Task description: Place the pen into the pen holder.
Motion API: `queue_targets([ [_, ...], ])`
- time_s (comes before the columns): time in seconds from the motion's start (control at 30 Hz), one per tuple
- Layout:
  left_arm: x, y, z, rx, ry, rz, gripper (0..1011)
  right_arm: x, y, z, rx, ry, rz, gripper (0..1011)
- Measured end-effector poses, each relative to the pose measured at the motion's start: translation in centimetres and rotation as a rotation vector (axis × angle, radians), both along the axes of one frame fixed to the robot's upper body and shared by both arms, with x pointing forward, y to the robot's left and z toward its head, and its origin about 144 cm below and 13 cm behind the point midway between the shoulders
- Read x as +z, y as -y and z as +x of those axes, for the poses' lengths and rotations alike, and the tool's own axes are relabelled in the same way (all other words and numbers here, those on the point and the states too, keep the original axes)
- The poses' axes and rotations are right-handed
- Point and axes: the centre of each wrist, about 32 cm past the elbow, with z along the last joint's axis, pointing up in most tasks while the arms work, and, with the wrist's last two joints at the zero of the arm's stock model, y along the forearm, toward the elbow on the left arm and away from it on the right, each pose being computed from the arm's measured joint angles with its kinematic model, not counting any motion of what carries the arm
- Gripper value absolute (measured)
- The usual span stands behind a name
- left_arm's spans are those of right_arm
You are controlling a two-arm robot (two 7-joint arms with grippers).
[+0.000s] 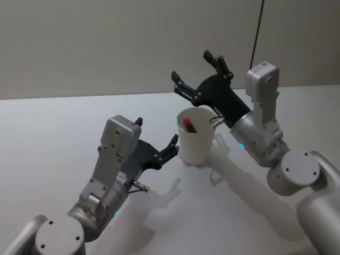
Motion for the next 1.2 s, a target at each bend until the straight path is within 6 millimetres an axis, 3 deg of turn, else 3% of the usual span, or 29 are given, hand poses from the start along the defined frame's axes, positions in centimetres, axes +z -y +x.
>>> queue_targets([
  [0.5,0.0,0.0,0.0,0.0,0.0,0.0,1000,1.1,1.8,-2.2,-0.044,-0.081,-0.01,1001],
  [1.2,0.0,0.0,0.0,0.0,0.0,0.0,1000,1.8,6.3,-7.4,-0.132,-0.203,-0.039,1001],
])
